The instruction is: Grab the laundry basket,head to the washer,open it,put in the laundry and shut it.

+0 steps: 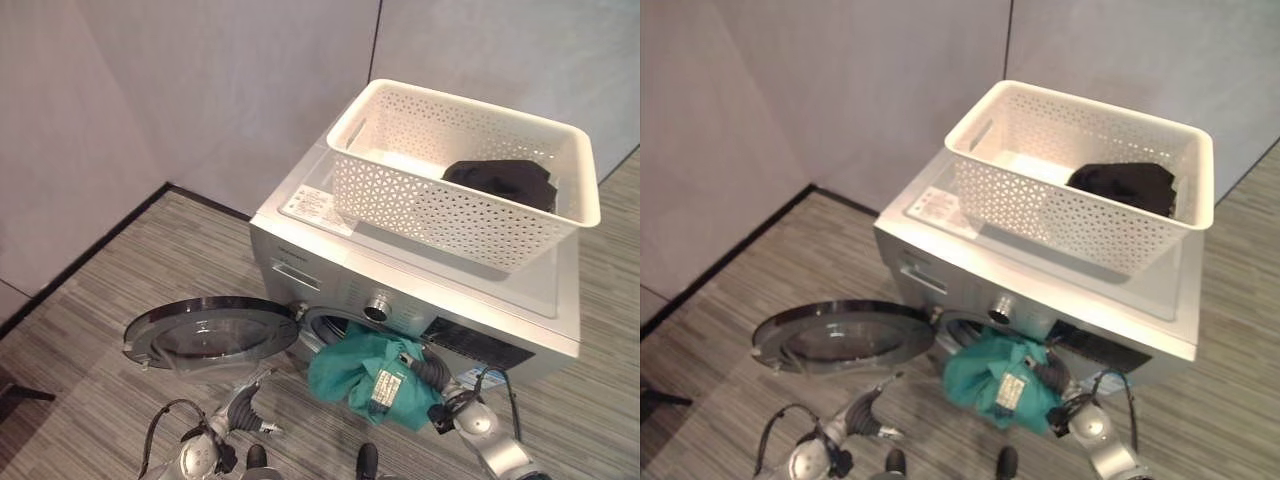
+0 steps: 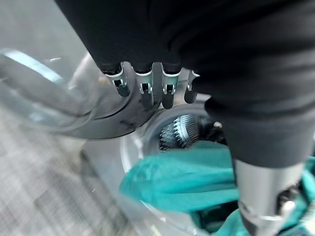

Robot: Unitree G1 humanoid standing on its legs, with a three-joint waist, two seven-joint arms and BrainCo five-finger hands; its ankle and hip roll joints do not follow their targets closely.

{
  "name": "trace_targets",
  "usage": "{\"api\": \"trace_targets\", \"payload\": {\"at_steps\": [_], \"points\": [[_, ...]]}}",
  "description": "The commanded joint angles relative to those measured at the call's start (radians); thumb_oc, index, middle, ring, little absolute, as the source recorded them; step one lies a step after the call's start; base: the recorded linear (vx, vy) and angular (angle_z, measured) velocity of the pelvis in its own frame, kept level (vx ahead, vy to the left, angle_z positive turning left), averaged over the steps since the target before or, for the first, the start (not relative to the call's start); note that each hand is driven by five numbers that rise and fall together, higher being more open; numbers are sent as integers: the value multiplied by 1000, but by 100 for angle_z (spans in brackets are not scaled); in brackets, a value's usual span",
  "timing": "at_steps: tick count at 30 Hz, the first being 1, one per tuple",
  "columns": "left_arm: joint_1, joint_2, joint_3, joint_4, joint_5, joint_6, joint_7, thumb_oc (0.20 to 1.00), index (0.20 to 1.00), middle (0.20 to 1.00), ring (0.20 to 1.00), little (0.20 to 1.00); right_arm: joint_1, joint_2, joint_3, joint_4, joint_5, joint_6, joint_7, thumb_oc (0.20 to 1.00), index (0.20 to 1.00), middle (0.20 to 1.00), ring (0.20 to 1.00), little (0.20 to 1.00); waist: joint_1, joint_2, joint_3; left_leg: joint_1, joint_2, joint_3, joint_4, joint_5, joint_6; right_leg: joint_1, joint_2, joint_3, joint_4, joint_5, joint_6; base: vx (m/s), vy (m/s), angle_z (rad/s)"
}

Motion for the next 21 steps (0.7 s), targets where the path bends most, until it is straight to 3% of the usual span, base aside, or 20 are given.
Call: {"api": "trace_targets", "payload": {"at_steps": [1,8,10,13,15,21], "points": [[-103,64,-34,33,51,-89,-8,1000,1000,1000,1000,1000,-38,31,15,-112,66,-86,19,200,200,200,200,200,-13,-94,-4,-92,-100,-50,-2,-11,15,72,-100,-21,60,-120,84,-7,-27,23],[-212,9,-131,83,76,-72,-4,1000,1000,1000,1000,1000,-126,-13,77,-190,123,-89,23,200,200,200,200,200,-19,-102,23,-111,-83,-61,-3,7,1,66,-86,-36,58,-123,76,-26,-25,9],[-274,-53,-158,157,103,-47,20,1000,1000,1000,1000,1000,-176,-13,96,-224,139,-88,14,200,200,200,200,200,-23,-111,42,-117,-74,-58,-3,12,-2,54,-80,-35,65,-123,72,-47,-33,0],[-371,-117,-206,264,191,-20,76,1000,1000,1000,1000,1000,-259,2,121,-245,166,-94,-9,200,200,200,200,200,-28,-123,70,-130,-62,-50,-3,20,-7,31,-75,-29,74,-120,68,-74,-33,-1],[-474,-142,-283,336,330,2,114,1000,1000,1000,1000,1000,-324,10,148,-266,188,-105,-19,200,200,200,200,200,-37,-129,89,-140,-53,-44,-4,24,-11,14,-72,-24,78,-117,68,-89,-25,-4],[-579,-207,-273,392,408,58,209,1000,1000,1000,1000,1000,-368,-10,147,-369,230,-125,-30,200,200,200,200,200,-43,-134,130,-175,-35,-21,-4,41,-23,-26,-73,-37,78,-100,73,-50,-11,-3]]}}
